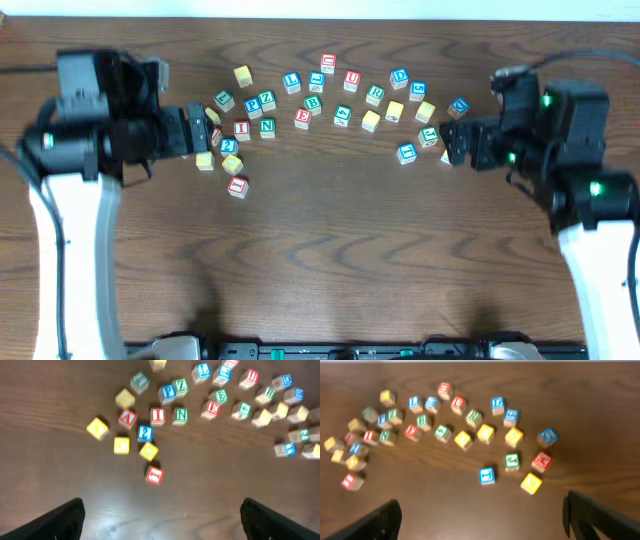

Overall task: Spell out NEURIPS
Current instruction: 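Raise both arms and move grippers over the block arc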

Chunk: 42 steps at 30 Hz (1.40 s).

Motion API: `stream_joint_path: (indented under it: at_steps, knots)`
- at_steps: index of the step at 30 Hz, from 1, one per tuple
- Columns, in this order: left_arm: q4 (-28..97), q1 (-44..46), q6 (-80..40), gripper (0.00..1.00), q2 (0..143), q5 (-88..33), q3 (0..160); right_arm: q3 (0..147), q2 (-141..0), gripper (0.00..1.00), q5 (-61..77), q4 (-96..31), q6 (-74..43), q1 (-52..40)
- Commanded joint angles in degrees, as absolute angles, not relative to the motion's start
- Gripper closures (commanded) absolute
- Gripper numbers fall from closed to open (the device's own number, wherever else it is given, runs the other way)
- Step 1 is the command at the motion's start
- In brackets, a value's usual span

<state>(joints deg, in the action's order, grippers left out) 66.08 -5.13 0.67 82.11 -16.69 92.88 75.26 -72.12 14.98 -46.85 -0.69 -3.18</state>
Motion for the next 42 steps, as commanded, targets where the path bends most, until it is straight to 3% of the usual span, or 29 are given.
stream_joint_path:
  at_steps: [1, 7, 14, 42]
  knots:
    - [70.76, -4.99, 2.79, 0.03, 89.10, -17.54, 102.56, 83.05, -78.26, 0.01, 17.58, -50.46, 0.16, -2.66]
    - [74.96, -3.70, 2.79, 0.03, 96.05, -17.54, 110.28, 92.62, -87.72, 0.01, 17.56, -56.97, 0.54, -2.66]
    - [74.13, -3.03, 2.76, 0.03, 97.45, -17.50, 110.10, 93.73, -92.38, 0.01, 16.97, -57.41, 0.51, -2.66]
    - [73.47, -3.03, 1.56, 0.02, 97.51, -17.54, 110.10, 93.65, -92.92, 0.01, 17.06, -58.76, 0.49, -2.72]
